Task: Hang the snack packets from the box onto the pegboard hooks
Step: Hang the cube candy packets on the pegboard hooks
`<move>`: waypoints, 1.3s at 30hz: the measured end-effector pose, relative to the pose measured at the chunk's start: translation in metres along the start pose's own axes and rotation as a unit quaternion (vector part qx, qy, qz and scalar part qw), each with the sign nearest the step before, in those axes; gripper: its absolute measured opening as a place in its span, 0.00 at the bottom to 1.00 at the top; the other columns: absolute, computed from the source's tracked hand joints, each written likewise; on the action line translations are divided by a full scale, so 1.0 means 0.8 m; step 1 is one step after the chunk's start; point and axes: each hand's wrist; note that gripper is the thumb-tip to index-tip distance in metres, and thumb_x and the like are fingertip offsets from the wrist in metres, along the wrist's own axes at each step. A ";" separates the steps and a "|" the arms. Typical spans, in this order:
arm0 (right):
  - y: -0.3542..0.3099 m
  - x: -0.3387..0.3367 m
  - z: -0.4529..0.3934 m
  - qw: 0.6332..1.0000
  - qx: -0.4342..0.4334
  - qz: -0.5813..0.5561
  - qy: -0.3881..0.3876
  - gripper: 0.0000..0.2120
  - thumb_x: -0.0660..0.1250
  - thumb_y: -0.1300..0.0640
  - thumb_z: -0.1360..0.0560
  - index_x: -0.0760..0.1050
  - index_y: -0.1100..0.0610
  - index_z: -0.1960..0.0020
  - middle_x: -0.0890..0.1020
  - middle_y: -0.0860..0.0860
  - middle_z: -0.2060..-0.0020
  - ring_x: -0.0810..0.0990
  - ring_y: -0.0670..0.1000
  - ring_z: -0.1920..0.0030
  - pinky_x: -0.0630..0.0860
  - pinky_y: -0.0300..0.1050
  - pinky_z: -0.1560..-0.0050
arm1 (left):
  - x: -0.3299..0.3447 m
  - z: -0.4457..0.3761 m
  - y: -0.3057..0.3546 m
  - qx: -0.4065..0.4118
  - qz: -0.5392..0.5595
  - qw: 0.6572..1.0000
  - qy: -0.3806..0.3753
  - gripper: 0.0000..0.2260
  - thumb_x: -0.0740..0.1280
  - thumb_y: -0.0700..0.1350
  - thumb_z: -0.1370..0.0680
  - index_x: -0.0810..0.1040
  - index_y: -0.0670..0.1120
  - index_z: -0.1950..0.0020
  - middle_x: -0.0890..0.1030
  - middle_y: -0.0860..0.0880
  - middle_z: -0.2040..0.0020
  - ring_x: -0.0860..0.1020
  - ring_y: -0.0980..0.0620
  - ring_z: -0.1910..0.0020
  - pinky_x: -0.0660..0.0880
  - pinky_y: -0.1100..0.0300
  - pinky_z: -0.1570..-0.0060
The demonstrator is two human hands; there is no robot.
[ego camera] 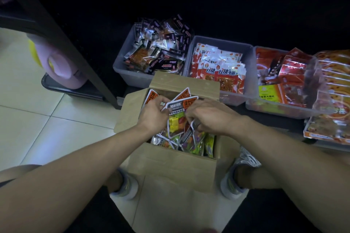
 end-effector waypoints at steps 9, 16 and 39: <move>-0.010 0.002 0.006 0.999 0.007 0.026 -0.017 0.23 0.71 0.55 0.21 0.74 0.44 0.28 0.78 0.47 0.34 0.72 0.52 0.33 0.64 0.47 0.42 | -0.002 0.002 -0.008 -0.003 -0.037 0.999 -0.019 0.07 0.72 0.44 0.17 0.75 0.54 0.45 0.81 0.45 0.48 0.78 0.50 0.69 0.68 0.62 0.73; -0.016 0.014 -0.004 0.995 -0.001 0.091 -0.046 0.15 0.66 0.52 0.19 0.81 0.49 0.34 0.74 0.49 0.32 0.68 0.55 0.28 0.64 0.55 0.30 | 0.002 0.012 -0.004 0.011 -0.019 0.998 -0.062 0.12 0.74 0.40 0.19 0.75 0.54 0.46 0.85 0.53 0.57 0.83 0.51 0.64 0.80 0.55 0.62; 0.036 -0.061 0.012 0.855 0.137 -0.484 0.129 0.26 0.84 0.43 0.38 0.84 0.54 0.45 0.87 0.50 0.45 0.87 0.53 0.46 0.82 0.54 0.40 | -0.043 0.006 0.045 0.066 0.212 0.971 0.084 0.06 0.68 0.45 0.15 0.75 0.57 0.46 0.85 0.43 0.57 0.84 0.43 0.65 0.83 0.44 0.63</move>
Point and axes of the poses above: each hand's wrist, its own z-axis away from the middle knuckle, its own x-axis out of the palm, y = z × x
